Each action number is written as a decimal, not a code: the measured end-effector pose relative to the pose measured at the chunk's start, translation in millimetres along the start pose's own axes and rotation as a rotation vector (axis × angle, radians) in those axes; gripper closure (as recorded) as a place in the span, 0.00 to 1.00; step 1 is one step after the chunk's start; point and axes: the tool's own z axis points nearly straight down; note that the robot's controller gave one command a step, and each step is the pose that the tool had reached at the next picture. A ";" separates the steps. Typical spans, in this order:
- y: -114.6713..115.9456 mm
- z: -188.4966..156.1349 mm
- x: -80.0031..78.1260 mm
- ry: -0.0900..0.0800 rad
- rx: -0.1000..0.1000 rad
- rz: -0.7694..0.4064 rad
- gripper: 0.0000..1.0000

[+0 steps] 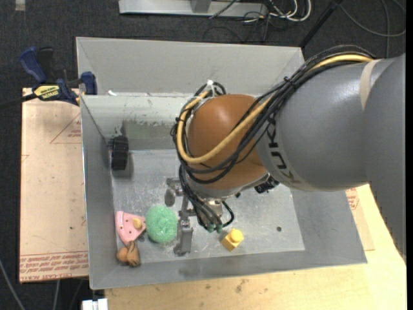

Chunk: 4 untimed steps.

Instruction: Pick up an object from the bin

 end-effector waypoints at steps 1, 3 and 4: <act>-1.0 -4.3 -1.8 -0.008 -0.002 0.004 0.00; 23.3 55.1 -19.6 -0.010 -0.001 -0.419 1.00; 23.2 55.2 -19.5 -0.009 -0.001 -0.419 0.00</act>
Offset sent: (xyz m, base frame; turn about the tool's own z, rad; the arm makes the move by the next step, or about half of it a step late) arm 0.0167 0.0096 -0.0881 -0.1185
